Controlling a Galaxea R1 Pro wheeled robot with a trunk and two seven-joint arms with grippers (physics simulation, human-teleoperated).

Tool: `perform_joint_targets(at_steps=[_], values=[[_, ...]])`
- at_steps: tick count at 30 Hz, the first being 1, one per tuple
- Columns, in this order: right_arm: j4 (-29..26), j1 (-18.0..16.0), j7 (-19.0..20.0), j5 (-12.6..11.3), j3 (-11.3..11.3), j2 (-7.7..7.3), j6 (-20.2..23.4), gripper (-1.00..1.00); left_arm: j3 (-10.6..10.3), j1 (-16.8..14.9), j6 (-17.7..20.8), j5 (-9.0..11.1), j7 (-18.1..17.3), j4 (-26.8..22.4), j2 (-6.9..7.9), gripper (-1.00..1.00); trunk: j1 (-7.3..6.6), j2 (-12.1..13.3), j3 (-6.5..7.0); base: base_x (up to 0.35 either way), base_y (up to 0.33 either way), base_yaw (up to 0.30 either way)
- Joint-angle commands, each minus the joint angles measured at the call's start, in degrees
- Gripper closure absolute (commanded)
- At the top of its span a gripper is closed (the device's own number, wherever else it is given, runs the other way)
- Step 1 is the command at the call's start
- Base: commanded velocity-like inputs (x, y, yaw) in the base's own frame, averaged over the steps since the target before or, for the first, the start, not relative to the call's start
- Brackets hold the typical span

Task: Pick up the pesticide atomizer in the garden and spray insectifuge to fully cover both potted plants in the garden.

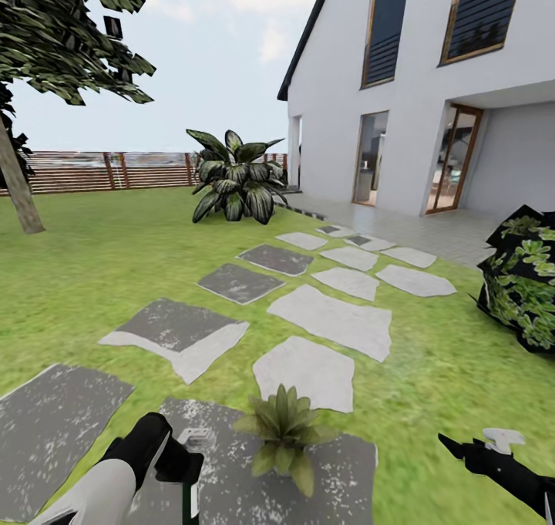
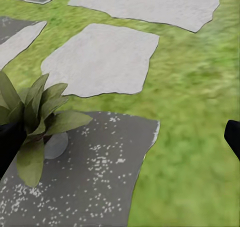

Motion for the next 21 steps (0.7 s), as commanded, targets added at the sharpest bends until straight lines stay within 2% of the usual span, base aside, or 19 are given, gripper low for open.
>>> perform_joint_targets(at_steps=[1, 10, 13, 16, 18, 19, 21], values=[[-0.08, -0.09, 0.40, 0.22, -0.33, 0.01, 0.32, -1.00, 0.43, -0.04, 0.65, -0.58, -0.45, -0.12, -0.07, 1.00, 0.02, -0.03, -0.08, 0.139, 0.000, 0.000], [-0.09, -0.09, 0.29, 0.16, -0.54, -0.11, 0.41, -1.00, 0.14, -0.08, 2.11, -0.93, -0.45, -0.21, -0.20, 1.00, 0.02, -0.03, -0.79, 0.021, 0.000, 0.000], [-0.09, -0.09, 0.27, 0.15, -2.49, -0.14, 0.41, -1.00, 0.10, -0.13, 2.88, -1.02, -0.45, -0.24, -0.23, 1.00, 0.02, -0.03, -1.07, 0.000, 0.000, 0.000], [-0.09, -0.09, 0.28, 0.15, -6.20, -0.15, 0.41, -1.00, 0.07, -0.43, 5.74, -1.10, -0.45, -0.29, -0.23, 1.00, 0.02, -0.03, -1.34, 0.000, 0.000, 0.000], [-0.09, -0.09, 0.32, 0.15, -7.26, -0.15, 0.40, -1.00, -0.16, -0.55, 6.60, -1.16, -0.45, -0.30, -0.23, 1.00, 0.02, -0.03, -1.52, 0.000, 0.000, -0.014], [-0.09, -0.09, 0.35, 0.15, -7.44, -0.12, 0.41, -1.00, -0.90, -0.59, 6.75, -1.17, -0.45, -0.30, -0.22, 1.00, 0.02, -0.03, -1.61, 0.000, 0.000, -0.054], [-0.09, -0.09, 0.36, 0.15, -7.58, -0.08, 0.41, -1.00, -4.22, -0.62, 6.86, -1.14, -0.45, -0.30, -0.21, 1.00, 0.02, -0.03, -1.80, 0.073, 0.000, -0.094]])
